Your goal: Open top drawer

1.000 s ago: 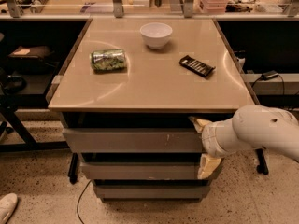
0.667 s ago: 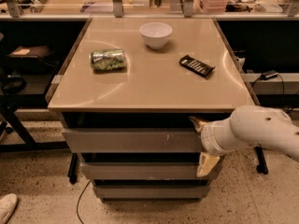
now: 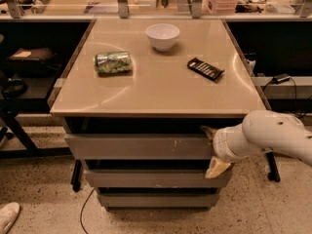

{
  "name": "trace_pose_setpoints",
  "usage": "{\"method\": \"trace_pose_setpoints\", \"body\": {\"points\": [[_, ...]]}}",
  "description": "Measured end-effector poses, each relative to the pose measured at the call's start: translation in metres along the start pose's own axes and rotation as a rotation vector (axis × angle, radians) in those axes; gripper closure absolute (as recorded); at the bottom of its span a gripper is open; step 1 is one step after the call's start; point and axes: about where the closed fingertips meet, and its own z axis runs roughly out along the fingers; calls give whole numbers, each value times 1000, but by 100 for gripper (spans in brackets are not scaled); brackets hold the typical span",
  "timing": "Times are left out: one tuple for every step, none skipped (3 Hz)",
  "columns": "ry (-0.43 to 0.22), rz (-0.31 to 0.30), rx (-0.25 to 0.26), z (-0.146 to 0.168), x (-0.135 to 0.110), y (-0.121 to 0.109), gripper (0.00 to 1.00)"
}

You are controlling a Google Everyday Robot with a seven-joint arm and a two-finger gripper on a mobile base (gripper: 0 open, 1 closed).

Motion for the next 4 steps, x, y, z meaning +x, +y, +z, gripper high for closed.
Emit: {"method": "trace_pose_setpoints", "body": {"points": [[0, 0, 0, 0, 0, 0, 41], [-9, -32, -39, -20, -8, 20, 64], [-19, -21, -97, -53, -7, 67, 87], [-18, -21, -97, -61, -13, 67, 84]]}}
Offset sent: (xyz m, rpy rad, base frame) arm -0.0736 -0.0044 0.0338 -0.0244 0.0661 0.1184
